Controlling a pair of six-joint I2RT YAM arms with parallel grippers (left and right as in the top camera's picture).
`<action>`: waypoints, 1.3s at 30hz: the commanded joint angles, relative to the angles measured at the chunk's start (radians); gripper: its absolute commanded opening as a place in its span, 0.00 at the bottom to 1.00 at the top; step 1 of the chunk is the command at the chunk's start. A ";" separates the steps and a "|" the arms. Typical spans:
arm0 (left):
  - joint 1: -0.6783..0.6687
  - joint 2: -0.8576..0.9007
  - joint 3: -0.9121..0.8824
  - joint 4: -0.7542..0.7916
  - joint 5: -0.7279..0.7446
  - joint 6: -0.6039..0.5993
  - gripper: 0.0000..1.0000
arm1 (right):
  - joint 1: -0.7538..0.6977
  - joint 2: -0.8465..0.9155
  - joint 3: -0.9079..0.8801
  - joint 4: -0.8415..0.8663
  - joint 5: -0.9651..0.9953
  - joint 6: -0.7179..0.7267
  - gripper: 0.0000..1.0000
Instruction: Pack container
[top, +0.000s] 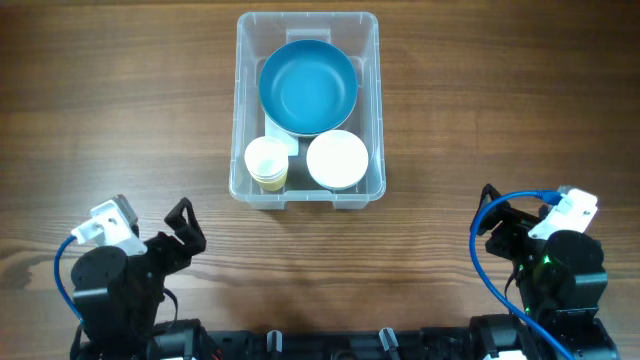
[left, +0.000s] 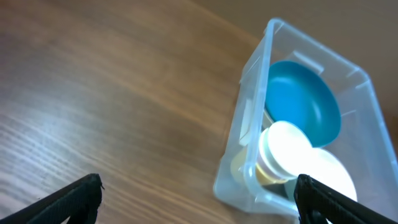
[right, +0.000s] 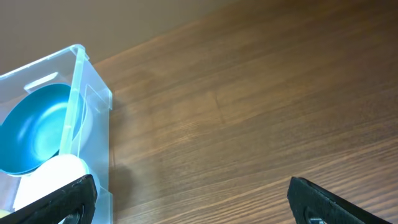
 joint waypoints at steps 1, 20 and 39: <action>0.003 -0.005 -0.008 -0.033 0.015 -0.013 1.00 | 0.001 -0.040 -0.031 0.047 -0.053 -0.084 1.00; 0.003 -0.005 -0.008 -0.043 0.015 -0.013 1.00 | 0.002 -0.401 -0.674 1.007 -0.272 -0.352 1.00; 0.004 -0.005 -0.008 -0.043 0.015 -0.013 1.00 | 0.002 -0.381 -0.677 0.788 -0.214 -0.354 1.00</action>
